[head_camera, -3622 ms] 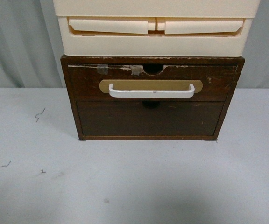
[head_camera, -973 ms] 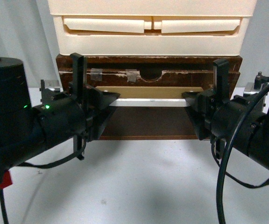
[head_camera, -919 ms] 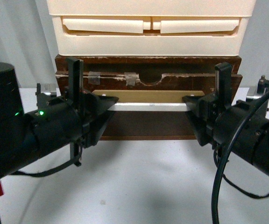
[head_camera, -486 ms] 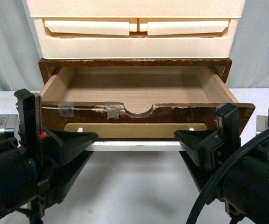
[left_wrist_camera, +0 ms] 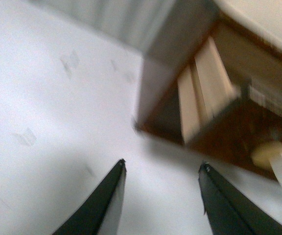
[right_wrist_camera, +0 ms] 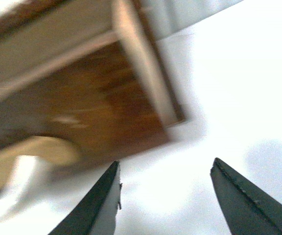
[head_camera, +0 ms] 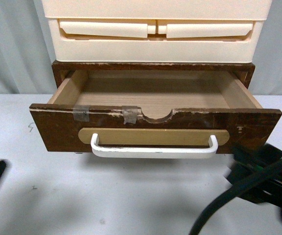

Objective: Open drawer

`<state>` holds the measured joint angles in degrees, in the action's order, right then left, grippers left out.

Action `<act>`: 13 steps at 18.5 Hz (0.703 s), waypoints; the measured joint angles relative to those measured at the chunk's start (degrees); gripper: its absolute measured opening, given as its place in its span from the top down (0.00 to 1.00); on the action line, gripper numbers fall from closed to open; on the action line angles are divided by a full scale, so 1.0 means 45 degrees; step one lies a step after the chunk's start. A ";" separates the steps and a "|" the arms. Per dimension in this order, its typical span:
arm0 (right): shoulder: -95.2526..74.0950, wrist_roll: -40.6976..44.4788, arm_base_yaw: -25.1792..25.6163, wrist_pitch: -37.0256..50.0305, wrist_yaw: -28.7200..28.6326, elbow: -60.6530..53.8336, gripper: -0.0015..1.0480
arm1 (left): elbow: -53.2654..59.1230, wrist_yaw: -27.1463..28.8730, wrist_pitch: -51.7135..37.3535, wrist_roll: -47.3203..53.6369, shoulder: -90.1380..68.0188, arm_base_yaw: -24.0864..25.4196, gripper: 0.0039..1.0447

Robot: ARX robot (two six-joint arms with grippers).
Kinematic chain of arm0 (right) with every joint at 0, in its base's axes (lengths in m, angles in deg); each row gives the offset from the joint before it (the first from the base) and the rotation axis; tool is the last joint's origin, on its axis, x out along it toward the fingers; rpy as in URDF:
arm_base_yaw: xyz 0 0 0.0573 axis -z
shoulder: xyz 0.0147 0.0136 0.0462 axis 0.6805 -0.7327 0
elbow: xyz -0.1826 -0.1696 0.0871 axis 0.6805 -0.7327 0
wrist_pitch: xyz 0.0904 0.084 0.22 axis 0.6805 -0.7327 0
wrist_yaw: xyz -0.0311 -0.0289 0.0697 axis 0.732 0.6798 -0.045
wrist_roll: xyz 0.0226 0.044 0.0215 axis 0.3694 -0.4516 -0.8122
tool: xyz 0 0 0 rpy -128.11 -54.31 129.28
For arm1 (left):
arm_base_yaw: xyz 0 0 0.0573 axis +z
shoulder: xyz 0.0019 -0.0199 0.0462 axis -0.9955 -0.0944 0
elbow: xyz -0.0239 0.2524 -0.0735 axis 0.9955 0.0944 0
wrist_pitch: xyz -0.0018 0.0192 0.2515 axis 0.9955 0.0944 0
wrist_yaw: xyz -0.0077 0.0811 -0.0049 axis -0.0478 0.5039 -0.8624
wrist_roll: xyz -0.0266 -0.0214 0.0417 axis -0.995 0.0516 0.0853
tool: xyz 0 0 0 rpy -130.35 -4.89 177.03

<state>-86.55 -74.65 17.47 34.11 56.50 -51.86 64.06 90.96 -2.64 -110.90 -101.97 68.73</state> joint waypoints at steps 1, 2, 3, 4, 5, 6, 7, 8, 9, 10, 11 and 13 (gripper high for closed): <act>0.0491 0.2297 0.0855 -0.0214 0.0325 -0.1059 0.52 | 0.0010 0.0782 -0.0505 0.2351 0.1428 0.0554 0.63; 0.1073 0.4357 0.1243 -0.0403 0.0039 -0.1826 0.63 | 0.0019 0.0549 -0.0277 0.4051 0.2837 0.0719 0.74; 0.2346 0.5620 0.1549 -0.0272 -0.0627 -0.2166 0.75 | 0.0019 0.0034 0.0918 0.5421 0.3939 0.0918 0.86; 0.3555 0.6280 0.1953 -0.0083 -0.0947 -0.2370 0.86 | 0.0029 -0.0112 0.1972 0.6047 0.4823 0.1263 0.96; 0.4517 0.6591 0.2361 -0.0102 -0.1248 -0.2652 0.96 | 0.0039 -0.0282 0.2822 0.6329 0.5955 0.1549 0.98; 0.5557 0.6829 0.2710 -0.0238 -0.1651 -0.3016 0.98 | 0.0049 -0.0534 0.3886 0.6504 0.7276 0.1783 0.99; 0.5877 0.6839 0.2793 -0.0291 -0.1753 -0.3075 0.98 | 0.0049 -0.0627 0.4197 0.6547 0.7597 0.1846 0.99; 0.6241 0.6883 0.2875 -0.0350 -0.1894 -0.3075 0.98 | 0.0049 -0.0695 0.4498 0.6611 0.7907 0.1904 0.99; 0.6606 0.6912 0.3002 -0.0413 -0.1977 -0.3075 0.98 | 0.0049 -0.0792 0.4969 0.6645 0.8340 0.1982 0.99; 0.7242 0.6931 0.3147 -0.0656 -0.2093 -0.3079 0.98 | 0.0049 -0.0889 0.5280 0.6669 0.8626 0.2025 0.99; 0.7431 0.6951 0.3196 -0.0782 -0.2123 -0.3079 0.98 | 0.0049 -0.0962 0.5581 0.6688 0.8922 0.2074 0.99; 0.9466 0.7033 0.3682 -0.2637 -0.2603 -0.3094 0.98 | 0.0039 -0.1909 0.7116 0.6708 1.0482 0.2861 0.99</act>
<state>-43.95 -43.00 34.04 22.24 44.78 -65.78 64.23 82.37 29.38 -80.72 -54.81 81.60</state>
